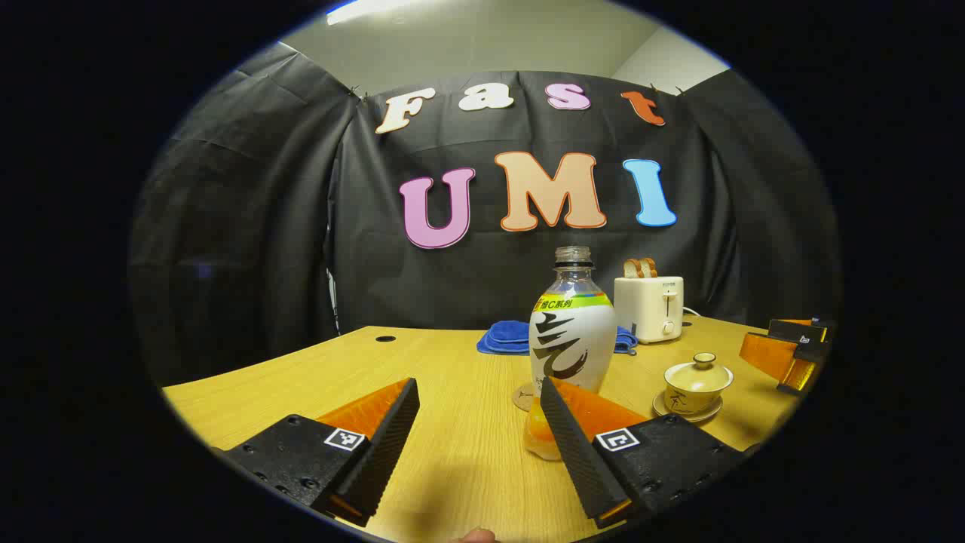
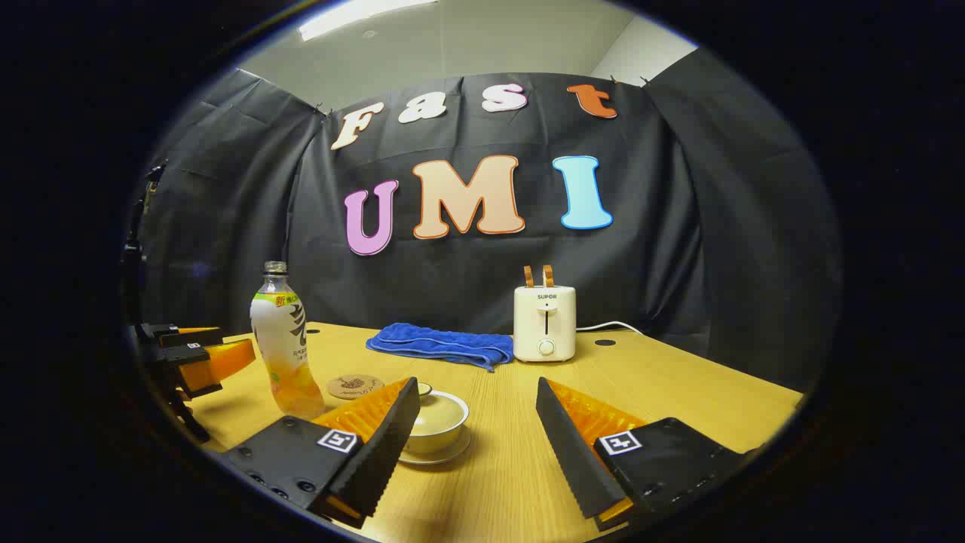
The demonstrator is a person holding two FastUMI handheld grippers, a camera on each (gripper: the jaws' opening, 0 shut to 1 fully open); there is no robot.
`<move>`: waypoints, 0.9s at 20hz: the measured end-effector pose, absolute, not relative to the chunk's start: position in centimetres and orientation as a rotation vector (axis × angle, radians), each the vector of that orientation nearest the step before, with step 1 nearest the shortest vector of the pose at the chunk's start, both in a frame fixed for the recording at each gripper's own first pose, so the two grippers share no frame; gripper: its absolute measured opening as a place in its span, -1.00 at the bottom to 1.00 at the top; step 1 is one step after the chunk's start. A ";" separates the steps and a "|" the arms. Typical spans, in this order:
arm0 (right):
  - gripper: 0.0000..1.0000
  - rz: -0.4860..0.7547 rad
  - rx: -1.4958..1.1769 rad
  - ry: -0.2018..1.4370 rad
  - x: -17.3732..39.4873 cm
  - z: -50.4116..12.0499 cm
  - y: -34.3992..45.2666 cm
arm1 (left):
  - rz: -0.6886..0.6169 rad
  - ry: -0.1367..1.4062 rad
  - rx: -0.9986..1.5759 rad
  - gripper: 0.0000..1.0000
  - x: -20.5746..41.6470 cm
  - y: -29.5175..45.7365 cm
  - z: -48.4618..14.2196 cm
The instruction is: Open the teacup lid with one hand, grasp the water bottle and pour water into the teacup with the other hand; after pouring, place the water bottle on the coaster and then close the teacup lid.
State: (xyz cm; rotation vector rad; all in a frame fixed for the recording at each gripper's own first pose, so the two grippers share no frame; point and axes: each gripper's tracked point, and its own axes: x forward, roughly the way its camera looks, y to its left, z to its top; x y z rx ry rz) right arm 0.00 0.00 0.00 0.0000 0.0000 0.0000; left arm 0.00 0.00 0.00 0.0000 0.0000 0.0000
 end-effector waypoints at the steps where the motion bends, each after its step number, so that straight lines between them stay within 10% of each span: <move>1: 1.00 0.000 0.000 0.000 0.0 0.0 0.0 | 0.000 0.000 0.000 0.89 0.0 0.0 0.0; 18: 0.99 0.001 0.001 -0.001 0.0 0.0 0.0 | 0.001 0.001 0.000 0.89 0.1 0.1 -0.1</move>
